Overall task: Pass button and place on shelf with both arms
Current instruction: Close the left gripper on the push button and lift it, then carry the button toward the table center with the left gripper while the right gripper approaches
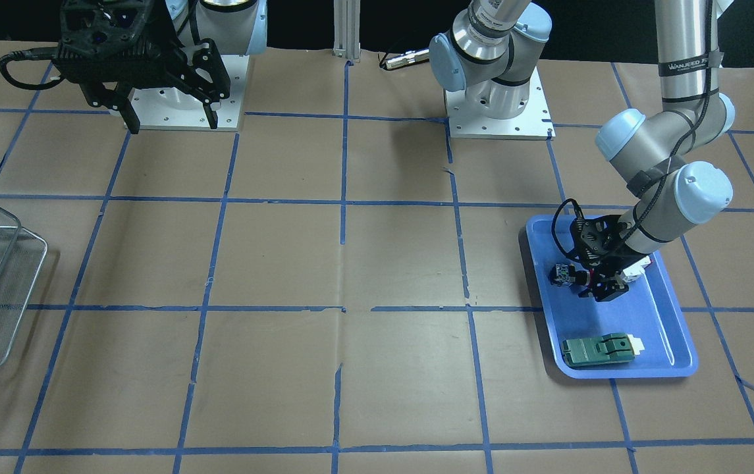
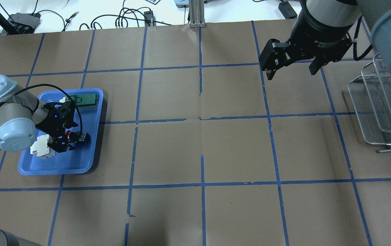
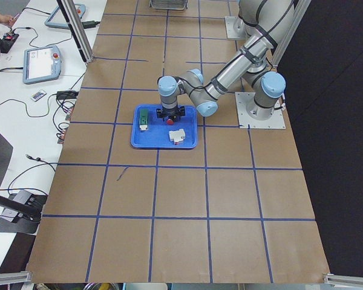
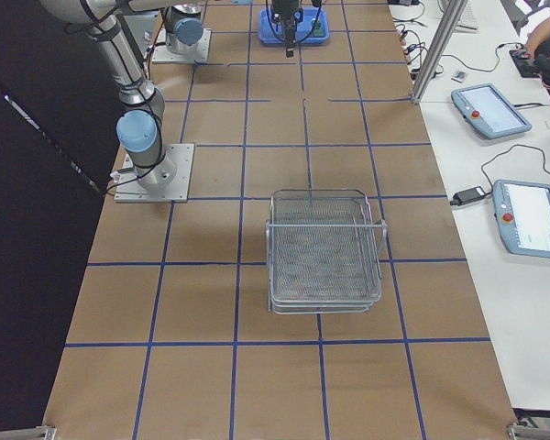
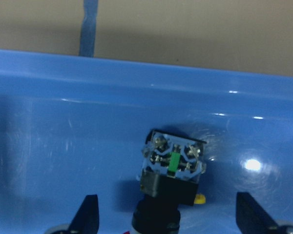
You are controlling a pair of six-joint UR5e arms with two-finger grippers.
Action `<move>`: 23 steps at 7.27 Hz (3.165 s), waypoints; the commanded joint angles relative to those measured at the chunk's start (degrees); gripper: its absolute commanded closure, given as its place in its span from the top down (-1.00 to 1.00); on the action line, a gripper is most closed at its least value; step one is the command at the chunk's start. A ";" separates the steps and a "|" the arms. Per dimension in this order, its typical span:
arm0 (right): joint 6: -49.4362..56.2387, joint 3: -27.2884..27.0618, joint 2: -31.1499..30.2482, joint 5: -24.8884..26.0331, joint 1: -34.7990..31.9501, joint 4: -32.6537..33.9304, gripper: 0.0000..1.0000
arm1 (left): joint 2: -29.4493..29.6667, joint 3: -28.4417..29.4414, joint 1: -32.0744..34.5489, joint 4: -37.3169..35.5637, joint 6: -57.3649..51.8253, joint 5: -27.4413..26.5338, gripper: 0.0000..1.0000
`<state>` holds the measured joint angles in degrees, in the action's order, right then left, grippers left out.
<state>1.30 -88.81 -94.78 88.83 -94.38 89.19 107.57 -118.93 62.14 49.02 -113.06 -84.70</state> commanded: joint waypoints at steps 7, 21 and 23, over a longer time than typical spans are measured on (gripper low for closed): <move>2.63 0.13 0.12 -1.38 4.26 2.27 1.00 | -7.88 0.63 2.71 0.28 20.10 0.33 -1.00; 8.26 -0.31 -0.76 -27.92 16.98 -4.74 1.00 | -18.45 3.36 35.94 0.99 125.01 64.37 -1.00; -0.80 -0.23 1.17 -28.10 10.82 0.25 1.00 | -17.84 3.36 35.94 -0.41 125.19 71.31 -1.00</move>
<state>7.04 -89.08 -94.69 60.51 -79.59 86.18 89.24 -115.59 98.01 49.46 11.83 -17.85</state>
